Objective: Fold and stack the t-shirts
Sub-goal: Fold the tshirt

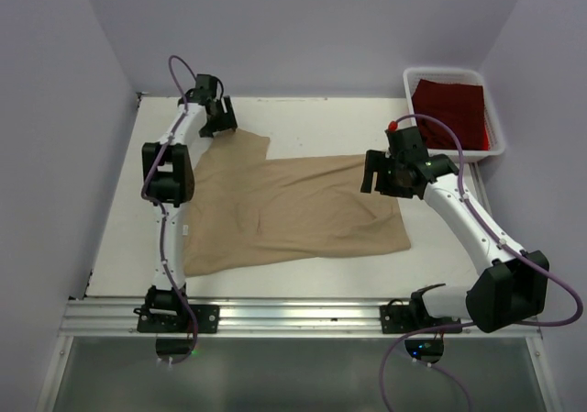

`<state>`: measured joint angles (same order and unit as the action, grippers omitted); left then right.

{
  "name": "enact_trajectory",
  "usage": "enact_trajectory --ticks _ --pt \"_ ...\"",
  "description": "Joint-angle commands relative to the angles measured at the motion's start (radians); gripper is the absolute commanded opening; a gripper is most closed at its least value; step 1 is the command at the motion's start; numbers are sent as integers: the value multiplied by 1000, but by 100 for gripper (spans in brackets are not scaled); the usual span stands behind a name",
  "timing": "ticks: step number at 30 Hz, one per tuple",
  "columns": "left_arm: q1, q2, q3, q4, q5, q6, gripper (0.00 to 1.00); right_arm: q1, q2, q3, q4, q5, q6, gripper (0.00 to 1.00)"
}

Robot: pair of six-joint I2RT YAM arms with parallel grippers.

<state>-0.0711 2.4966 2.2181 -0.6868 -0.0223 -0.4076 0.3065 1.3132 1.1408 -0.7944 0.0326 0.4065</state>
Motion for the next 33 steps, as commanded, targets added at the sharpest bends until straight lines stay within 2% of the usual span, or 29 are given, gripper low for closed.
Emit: enact_trajectory --ticks 1,5,9,15,17,21,24,28,33 --pt "5 19 54 35 18 23 78 -1 -12 -1 21 -28 -9 77" --pt "5 24 54 88 18 13 78 -3 -19 -15 26 -25 -11 77" --pt "5 30 54 138 87 -16 78 -3 -25 -19 24 -13 -18 77" --pt "5 73 55 144 121 -43 75 -3 -23 -22 23 3 -21 75" --pt "5 85 55 132 114 -43 72 -3 -19 -24 32 1 -21 73" --pt "7 100 57 116 90 -45 63 -3 -5 -27 37 -16 -15 61" --pt "8 110 55 109 79 -51 49 -1 -5 -30 41 -22 -15 49" --pt "10 116 49 107 73 -54 39 -1 -11 -33 43 -22 -15 42" --pt "11 111 35 110 67 -46 26 -3 -17 -36 43 -20 -15 39"
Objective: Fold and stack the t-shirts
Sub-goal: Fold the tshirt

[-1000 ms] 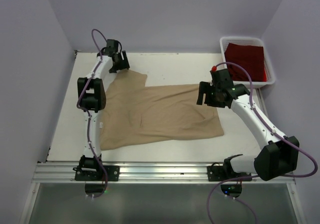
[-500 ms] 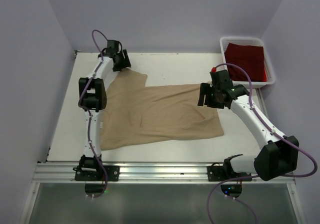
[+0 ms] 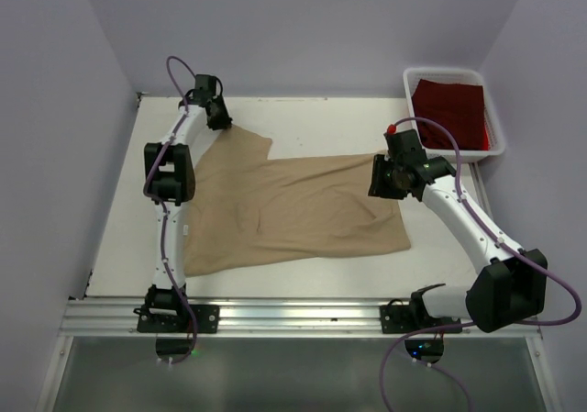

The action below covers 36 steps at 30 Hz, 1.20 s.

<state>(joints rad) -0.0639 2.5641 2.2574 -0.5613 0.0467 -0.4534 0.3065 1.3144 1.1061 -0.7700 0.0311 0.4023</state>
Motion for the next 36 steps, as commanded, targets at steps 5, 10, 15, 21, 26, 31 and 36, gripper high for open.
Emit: enact_trajectory --ticks 5,10,15,21,26,31,36 --pt "4 41 -10 -15 -19 19 16 -1 -18 -6 21 -20 -6 36" --pt "7 44 -16 -17 -25 30 11 -3 -18 -9 23 -23 0 36" --pt "7 45 -21 -15 -27 33 0 -1 -18 -9 23 -20 0 35" --pt "7 -69 -103 47 -19 42 0 -1 -7 -11 43 7 9 33" --pt "7 -211 -189 72 -30 50 0 -4 43 4 92 99 32 31" --pt "7 -341 -240 57 -18 38 0 -4 155 98 143 208 64 48" --pt "7 -467 -352 63 -7 36 0 -27 356 274 153 280 98 62"
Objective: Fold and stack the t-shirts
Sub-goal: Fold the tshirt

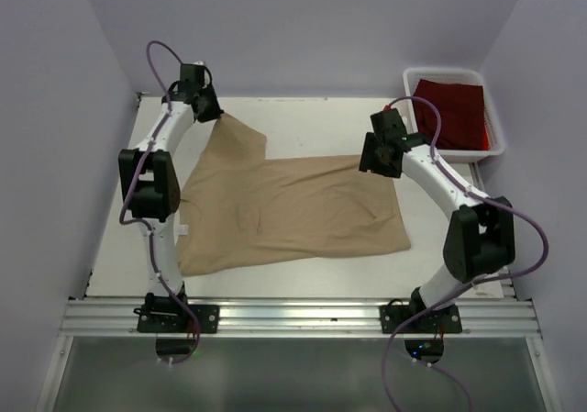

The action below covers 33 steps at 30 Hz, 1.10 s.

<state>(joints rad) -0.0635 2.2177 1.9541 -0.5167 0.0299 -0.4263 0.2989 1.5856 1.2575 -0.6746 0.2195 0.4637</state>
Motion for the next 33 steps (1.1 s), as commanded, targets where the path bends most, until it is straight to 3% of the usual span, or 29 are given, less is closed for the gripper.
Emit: enact_trajectory --ticks 1,8,16,23,27,31,33 --pt "7 -134 -66 17 10 11 0 -38 121 153 58 95 38 62" --pt "7 -272 -242 37 36 6 0 -127 416 422 15 83 72 59" --pt "7 -366 -316 37 44 17 0 -185 698 732 -109 49 59 52" --pt "7 -377 -327 26 47 23 0 -193 738 754 -109 44 62 50" --pt "7 -377 -330 21 44 27 0 -196 705 673 -85 35 73 45" --pt "7 -372 -333 23 44 27 0 -195 669 580 -37 23 82 33" --pt "7 -371 -337 23 42 29 0 -195 665 557 -36 20 85 15"
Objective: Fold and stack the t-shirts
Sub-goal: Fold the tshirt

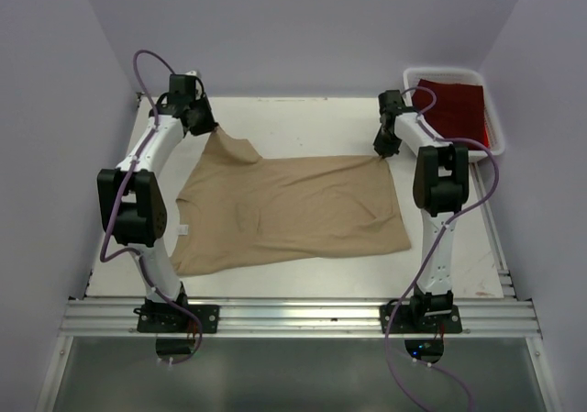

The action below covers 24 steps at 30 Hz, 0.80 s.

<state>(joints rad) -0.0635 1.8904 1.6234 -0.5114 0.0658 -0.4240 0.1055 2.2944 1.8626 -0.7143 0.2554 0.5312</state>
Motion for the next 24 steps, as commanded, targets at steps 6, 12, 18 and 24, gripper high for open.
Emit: enact_trajectory --ticks 6,12,18,24 --pt "7 -62 -20 31 0 39 0 -3 -67 -59 9 -5 13 0" --pt "7 -89 10 16 -26 59 0 -4 -140 -39 -2 39 -17 0" --pt "7 -172 -31 -41 -34 59 0 -4 -233 -112 -2 67 -40 0" --pt "7 -345 -232 -68 -61 68 0 -4 -357 -271 19 96 -45 0"
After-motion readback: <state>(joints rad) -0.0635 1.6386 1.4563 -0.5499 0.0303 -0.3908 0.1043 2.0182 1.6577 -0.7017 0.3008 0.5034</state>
